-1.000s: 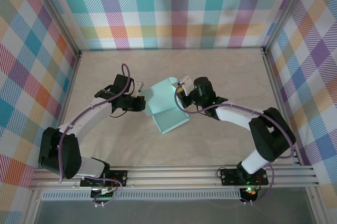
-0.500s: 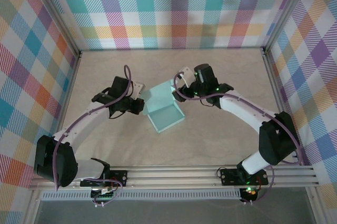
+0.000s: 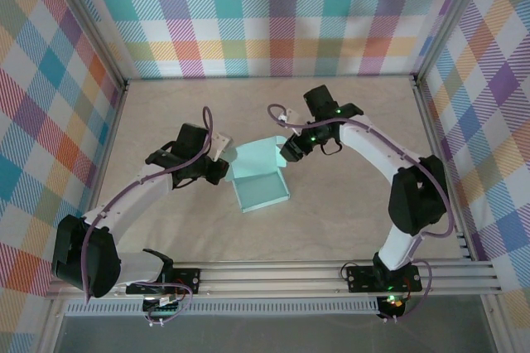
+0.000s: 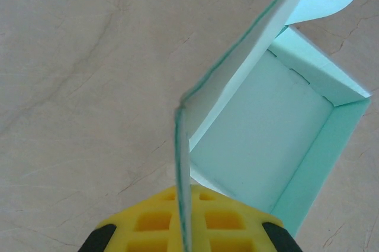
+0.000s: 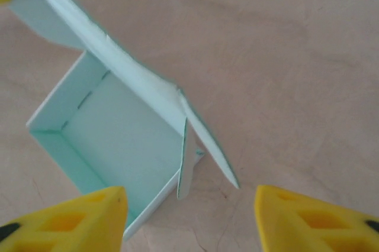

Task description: Fold the paper box

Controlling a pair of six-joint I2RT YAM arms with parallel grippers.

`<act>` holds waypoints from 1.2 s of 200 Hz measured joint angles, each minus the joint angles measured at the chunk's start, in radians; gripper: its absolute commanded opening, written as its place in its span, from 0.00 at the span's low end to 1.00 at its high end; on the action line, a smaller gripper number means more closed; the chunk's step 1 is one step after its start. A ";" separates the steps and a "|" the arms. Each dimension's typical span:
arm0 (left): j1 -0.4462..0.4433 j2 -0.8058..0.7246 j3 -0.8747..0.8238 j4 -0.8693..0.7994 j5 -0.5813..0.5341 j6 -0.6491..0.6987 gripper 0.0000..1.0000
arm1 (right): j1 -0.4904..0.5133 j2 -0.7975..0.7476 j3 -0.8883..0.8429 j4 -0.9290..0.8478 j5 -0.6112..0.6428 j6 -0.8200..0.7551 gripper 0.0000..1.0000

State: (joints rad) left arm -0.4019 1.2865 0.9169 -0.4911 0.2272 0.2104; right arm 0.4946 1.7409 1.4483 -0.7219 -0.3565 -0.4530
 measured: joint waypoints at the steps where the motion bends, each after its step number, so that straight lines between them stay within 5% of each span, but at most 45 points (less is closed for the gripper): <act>1: 0.000 0.000 0.000 0.000 0.000 0.000 0.00 | 0.000 0.002 0.000 -0.003 -0.002 0.000 0.49; 75: 0.000 0.012 0.000 0.005 0.027 0.008 0.00 | 0.000 0.017 0.008 -0.039 -0.047 -0.032 0.31; 128: -0.001 0.013 0.000 0.004 0.035 0.008 0.00 | 0.000 0.060 0.020 -0.024 -0.040 -0.031 0.33; 169: -0.001 0.013 0.000 0.002 0.041 0.008 0.00 | 0.000 0.067 0.020 -0.012 -0.019 -0.030 0.00; 240: -0.017 0.013 0.000 0.056 -0.005 -0.112 0.00 | 0.030 -0.019 -0.100 0.156 0.100 0.063 0.00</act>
State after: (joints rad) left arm -0.4187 1.2995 0.9169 -0.4355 0.2218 0.0982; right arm 0.5243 1.7218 1.3483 -0.5659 -0.2569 -0.3904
